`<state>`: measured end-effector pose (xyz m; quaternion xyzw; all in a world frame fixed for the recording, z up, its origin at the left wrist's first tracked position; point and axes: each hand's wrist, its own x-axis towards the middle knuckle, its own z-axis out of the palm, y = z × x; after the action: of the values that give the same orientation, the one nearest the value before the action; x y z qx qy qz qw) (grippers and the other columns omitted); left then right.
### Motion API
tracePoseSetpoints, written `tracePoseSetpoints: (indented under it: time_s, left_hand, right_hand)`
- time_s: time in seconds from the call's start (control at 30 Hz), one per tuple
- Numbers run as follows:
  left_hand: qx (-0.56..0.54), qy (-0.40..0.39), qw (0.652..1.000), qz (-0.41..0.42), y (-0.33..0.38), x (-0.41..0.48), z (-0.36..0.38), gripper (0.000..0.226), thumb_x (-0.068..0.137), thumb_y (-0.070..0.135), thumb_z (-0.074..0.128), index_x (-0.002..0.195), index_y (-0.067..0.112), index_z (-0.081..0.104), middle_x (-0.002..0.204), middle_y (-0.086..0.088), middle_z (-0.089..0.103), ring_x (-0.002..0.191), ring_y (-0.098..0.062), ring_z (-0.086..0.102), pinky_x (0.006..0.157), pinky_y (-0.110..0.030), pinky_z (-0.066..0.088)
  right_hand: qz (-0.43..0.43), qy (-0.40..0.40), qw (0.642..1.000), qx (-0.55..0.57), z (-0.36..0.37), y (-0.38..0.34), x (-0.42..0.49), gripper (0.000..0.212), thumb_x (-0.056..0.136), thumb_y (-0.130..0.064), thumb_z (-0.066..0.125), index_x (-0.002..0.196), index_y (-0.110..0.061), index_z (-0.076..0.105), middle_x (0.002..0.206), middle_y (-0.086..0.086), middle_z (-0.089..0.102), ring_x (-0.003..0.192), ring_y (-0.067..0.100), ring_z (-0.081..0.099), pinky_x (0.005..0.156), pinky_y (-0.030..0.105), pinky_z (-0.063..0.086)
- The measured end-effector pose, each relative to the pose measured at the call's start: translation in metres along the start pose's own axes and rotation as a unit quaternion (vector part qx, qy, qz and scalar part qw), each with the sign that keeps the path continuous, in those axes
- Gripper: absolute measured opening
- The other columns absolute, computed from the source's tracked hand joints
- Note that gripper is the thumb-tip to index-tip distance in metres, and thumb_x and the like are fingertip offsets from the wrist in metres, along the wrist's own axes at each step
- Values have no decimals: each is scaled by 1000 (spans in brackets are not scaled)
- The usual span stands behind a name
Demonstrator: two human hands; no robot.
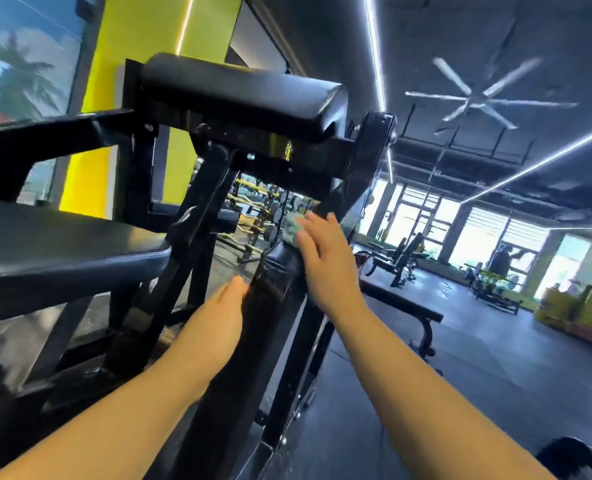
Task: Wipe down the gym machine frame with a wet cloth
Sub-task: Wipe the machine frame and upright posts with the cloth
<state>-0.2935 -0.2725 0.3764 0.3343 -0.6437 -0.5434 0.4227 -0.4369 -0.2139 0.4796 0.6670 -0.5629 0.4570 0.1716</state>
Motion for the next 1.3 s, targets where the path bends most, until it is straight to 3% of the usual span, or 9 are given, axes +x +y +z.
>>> tracePoseSetpoints:
  time_s: [0.2, 0.37, 0.47, 0.6, 0.77, 0.93, 1.03, 1.17, 1.3]
  left_hand:
    - [9, 4, 998, -62, 65, -25, 3, 61, 93, 64, 21, 103, 20, 61, 122, -11, 62, 111, -28, 59, 102, -45, 43]
    - [118, 2, 993, 18, 113, -8, 13, 43, 104, 39, 13, 133, 22, 40, 134, -14, 44, 121, -26, 43, 101, -35, 31]
    - [132, 1, 990, 54, 126, 4, 22, 35, 103, 37, 14, 103, 17, 42, 108, -8, 45, 98, -21, 42, 85, -32, 30]
    - [234, 68, 967, 78, 121, 19, 25, 42, 104, 25, 13, 117, 10, 50, 129, -12, 52, 108, -27, 49, 89, -35, 35]
    - [228, 54, 968, 87, 123, 20, 27, 55, 104, 33, 13, 127, 2, 52, 129, -19, 54, 119, -34, 48, 97, -38, 35]
    - [115, 16, 990, 80, 104, 28, 18, 57, 98, 53, 18, 126, 24, 58, 131, -4, 57, 118, -25, 53, 105, -46, 37]
    - [59, 22, 995, 79, 100, 26, 18, 50, 91, 62, 24, 108, 29, 57, 125, -2, 59, 103, -26, 54, 101, -41, 37]
    - [-13, 47, 997, 61, 92, 16, 14, 41, 95, 59, 28, 99, 31, 58, 120, -3, 61, 112, -23, 57, 102, -48, 41]
    - [16, 84, 996, 35, 73, 7, 18, 39, 98, 47, 29, 77, 26, 55, 84, -4, 58, 85, -22, 54, 91, -37, 39]
  right_hand:
    - [-76, -80, 993, -49, -22, 8, 23, 29, 100, -21, 44, 117, -11, 66, 125, 5, 62, 120, 1, 39, 97, 2, 19]
    - [114, -40, 990, -76, -28, 70, 117, 37, 102, -25, 38, 136, -22, 51, 154, 8, 29, 145, 30, 15, 113, 36, 15]
    - [83, -26, 994, -69, -20, 54, 96, 35, 102, -23, 40, 134, -22, 54, 150, 5, 38, 145, 26, 14, 114, 38, 15]
    - [-56, -63, 996, -25, -25, 37, 47, 31, 101, -24, 42, 127, -24, 59, 137, -10, 51, 138, 6, 24, 111, 24, 17]
    - [66, -35, 994, -78, -36, 81, 130, 31, 101, -24, 40, 121, -18, 63, 141, 7, 49, 142, 28, 24, 107, 36, 26]
    - [117, 40, 992, -20, -23, 79, 128, 28, 96, -19, 43, 69, -22, 51, 90, 12, 55, 92, 29, 53, 83, 35, 38]
    - [28, 3, 999, -19, -8, 53, 72, 30, 96, -19, 39, 82, -1, 60, 85, 14, 61, 84, 25, 55, 113, 27, 23]
    - [-96, -45, 994, -13, -8, 33, 29, 36, 97, -22, 39, 105, -2, 68, 109, 8, 68, 106, 13, 55, 113, 12, 12]
    - [48, 54, 994, 78, 2, 46, 53, 38, 103, -25, 32, 134, -15, 52, 148, 4, 39, 141, 14, 25, 119, 32, 11]
